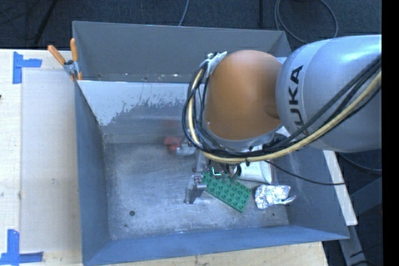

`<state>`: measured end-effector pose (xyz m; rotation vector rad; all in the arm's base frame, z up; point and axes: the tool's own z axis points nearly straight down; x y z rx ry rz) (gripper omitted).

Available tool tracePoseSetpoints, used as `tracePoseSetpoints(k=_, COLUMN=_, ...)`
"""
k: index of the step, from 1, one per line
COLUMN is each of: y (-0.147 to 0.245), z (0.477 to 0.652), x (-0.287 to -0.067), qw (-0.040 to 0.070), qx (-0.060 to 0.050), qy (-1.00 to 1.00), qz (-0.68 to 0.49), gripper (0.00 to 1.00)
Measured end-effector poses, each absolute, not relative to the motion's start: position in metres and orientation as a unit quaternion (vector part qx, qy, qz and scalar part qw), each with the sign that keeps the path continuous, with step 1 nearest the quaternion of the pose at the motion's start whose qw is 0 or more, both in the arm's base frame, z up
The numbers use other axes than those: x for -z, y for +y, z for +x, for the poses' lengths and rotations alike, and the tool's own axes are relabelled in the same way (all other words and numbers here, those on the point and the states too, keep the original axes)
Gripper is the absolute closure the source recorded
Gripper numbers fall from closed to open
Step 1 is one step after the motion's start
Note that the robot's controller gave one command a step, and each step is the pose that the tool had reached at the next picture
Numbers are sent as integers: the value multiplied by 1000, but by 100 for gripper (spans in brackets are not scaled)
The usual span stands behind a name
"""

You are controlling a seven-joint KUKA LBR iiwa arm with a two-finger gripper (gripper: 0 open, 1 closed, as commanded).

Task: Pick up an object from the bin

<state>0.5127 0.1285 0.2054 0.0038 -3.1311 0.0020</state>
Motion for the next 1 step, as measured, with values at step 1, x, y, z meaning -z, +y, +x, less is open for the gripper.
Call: tracePoseSetpoints(k=1, y=174, z=518, x=-211, qw=0, qx=1, qy=-993, qz=119, gripper=0)
